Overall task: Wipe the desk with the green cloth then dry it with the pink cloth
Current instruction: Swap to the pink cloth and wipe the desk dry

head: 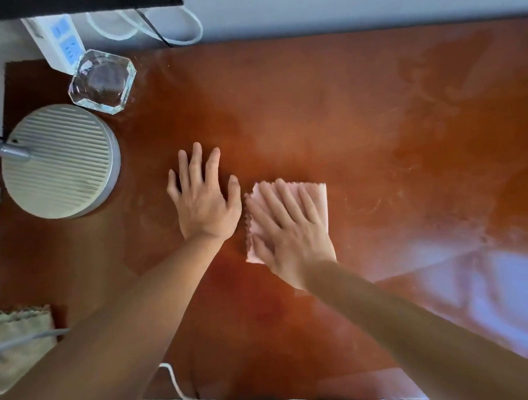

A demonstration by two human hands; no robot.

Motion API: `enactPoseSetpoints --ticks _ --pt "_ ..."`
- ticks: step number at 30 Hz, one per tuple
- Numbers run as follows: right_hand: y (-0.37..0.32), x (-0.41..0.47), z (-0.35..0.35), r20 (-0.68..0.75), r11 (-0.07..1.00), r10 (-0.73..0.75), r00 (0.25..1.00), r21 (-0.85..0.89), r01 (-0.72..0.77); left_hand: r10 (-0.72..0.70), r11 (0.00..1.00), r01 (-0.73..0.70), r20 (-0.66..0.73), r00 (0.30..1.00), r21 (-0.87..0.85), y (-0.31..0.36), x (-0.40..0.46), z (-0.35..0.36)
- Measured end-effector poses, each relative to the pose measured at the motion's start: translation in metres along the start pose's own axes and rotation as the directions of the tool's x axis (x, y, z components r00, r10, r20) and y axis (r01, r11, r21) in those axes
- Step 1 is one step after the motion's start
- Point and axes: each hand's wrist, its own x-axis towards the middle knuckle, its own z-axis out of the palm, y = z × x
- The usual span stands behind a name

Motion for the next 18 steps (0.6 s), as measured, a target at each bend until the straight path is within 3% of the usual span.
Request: enactPoseSetpoints --ticks 5,12,18 --pt "0.008 0.003 -0.001 0.059 0.997 -0.068 0.996 -0.042 0.071 -0.004 1.0 0.004 0.013 1.0 -0.019 0.001 0.0 0.0" --pt "0.009 0.062 -0.012 -0.057 0.983 0.168 0.984 -0.06 -0.171 0.013 0.991 -0.01 0.023 1.0 -0.133 -0.002 0.0 -0.005" --pt "-0.038 -0.034 0.02 -0.06 0.988 0.156 0.986 -0.012 -0.157 0.11 0.98 -0.094 0.085 0.99 -0.175 -0.015 -0.02 -0.018"
